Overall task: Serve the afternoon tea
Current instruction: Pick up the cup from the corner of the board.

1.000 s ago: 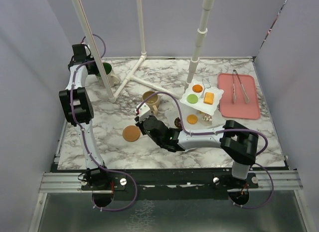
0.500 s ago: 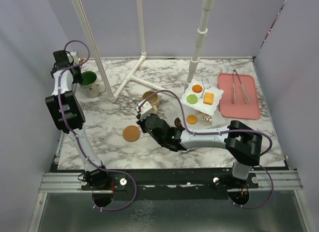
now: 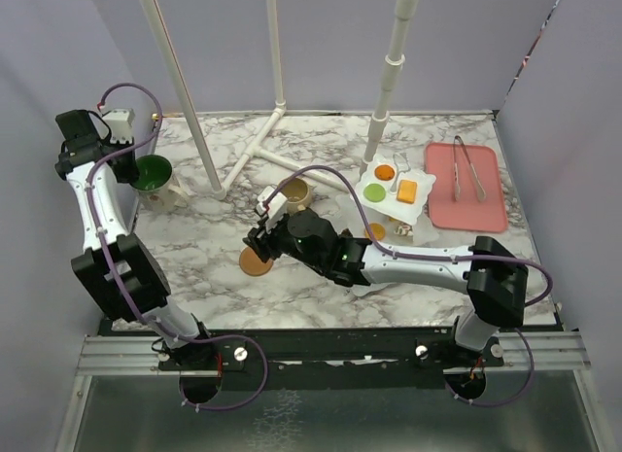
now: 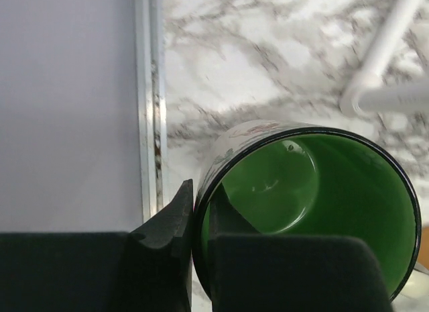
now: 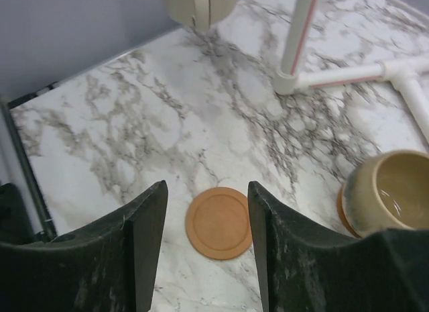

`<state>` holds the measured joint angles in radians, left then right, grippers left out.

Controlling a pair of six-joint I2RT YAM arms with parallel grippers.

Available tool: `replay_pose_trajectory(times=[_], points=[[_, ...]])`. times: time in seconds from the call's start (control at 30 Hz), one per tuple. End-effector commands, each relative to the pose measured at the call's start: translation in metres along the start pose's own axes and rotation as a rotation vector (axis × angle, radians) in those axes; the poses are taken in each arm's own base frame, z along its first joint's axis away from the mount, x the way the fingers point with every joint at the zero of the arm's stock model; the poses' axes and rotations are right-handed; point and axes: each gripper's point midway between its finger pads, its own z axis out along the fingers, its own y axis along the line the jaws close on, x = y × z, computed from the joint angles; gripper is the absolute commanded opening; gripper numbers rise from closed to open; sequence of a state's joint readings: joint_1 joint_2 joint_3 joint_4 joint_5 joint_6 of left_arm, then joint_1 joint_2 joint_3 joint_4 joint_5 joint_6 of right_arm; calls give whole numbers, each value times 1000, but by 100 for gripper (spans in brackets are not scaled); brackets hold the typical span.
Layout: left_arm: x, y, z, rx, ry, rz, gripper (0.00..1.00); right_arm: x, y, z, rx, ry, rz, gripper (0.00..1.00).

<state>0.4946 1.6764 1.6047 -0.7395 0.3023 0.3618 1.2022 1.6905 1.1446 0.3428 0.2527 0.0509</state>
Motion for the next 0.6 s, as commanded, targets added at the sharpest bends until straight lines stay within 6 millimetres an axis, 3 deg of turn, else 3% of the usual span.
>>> replay_pose_trajectory(times=[0.0, 0.27, 0.43, 0.57], points=[[26, -45, -50, 168, 6, 120, 0, -33, 39, -14, -238, 11, -13, 59], [58, -83, -83, 223, -18, 96, 0, -39, 67, -10, -389, 91, -32, 82], [50, -94, -87, 188, -75, 13, 0, -38, 71, -1, -388, 143, -38, 95], [40, -109, -90, 179, -111, -15, 0, -31, 70, 13, -356, 190, -71, 97]])
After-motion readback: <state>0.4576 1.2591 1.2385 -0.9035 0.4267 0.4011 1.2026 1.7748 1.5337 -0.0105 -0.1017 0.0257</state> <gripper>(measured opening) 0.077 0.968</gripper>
